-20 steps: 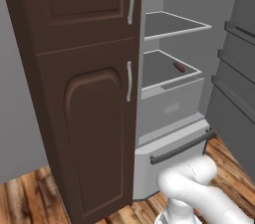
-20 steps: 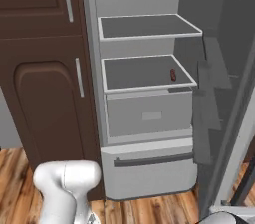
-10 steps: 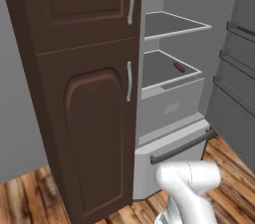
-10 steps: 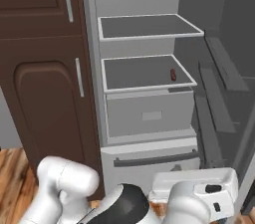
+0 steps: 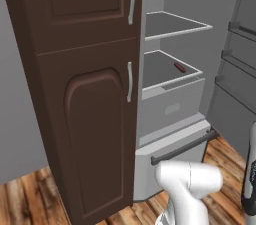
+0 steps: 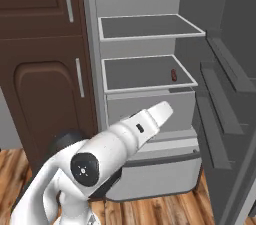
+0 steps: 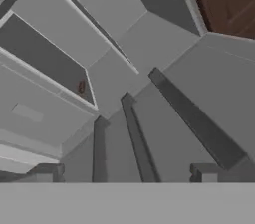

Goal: Move the hot dog bun to the plate on the dining table and place the condiment next to that plate. Then navigate to the fridge and take the sausage and place it on the plate as well.

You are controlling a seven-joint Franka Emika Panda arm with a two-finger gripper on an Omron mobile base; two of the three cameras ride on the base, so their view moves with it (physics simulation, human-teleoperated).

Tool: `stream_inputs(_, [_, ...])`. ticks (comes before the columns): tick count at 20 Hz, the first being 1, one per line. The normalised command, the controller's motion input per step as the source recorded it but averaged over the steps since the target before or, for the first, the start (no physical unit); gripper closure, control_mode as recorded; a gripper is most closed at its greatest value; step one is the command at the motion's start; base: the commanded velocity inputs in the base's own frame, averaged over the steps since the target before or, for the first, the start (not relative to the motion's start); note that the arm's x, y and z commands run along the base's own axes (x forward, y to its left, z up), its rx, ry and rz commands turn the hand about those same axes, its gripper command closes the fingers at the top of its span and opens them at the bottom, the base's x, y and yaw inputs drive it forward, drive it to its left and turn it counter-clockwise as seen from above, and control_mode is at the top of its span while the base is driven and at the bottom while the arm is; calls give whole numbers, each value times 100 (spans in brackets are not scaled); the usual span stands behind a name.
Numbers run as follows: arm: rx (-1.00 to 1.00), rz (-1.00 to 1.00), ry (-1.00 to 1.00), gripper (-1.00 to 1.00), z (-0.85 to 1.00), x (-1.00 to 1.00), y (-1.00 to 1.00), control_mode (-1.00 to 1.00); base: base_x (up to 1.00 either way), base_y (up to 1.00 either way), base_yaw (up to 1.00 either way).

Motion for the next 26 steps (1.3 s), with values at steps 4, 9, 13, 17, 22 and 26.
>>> stream_inputs(4, [-21, -11, 43, -100, 25, 100, 59, -100, 0, 0, 0])
stream_inputs(9, [-1, -11, 50, -100, 1, 94, 40, -100, 0, 0, 0])
stream_inputs(13, [32, -3, 49, -100, -10, 52, 64, -100, 0, 0, 0])
stream_inputs(17, [49, 0, 33, -100, -22, 8, 72, -100, 0, 0, 0])
stream_inputs(22, [53, 0, 7, -100, -7, -16, 66, -100, 0, 0, 0])
stream_inputs(26, [38, -1, 0, -100, -10, -26, 46, -100, 0, 0, 0])
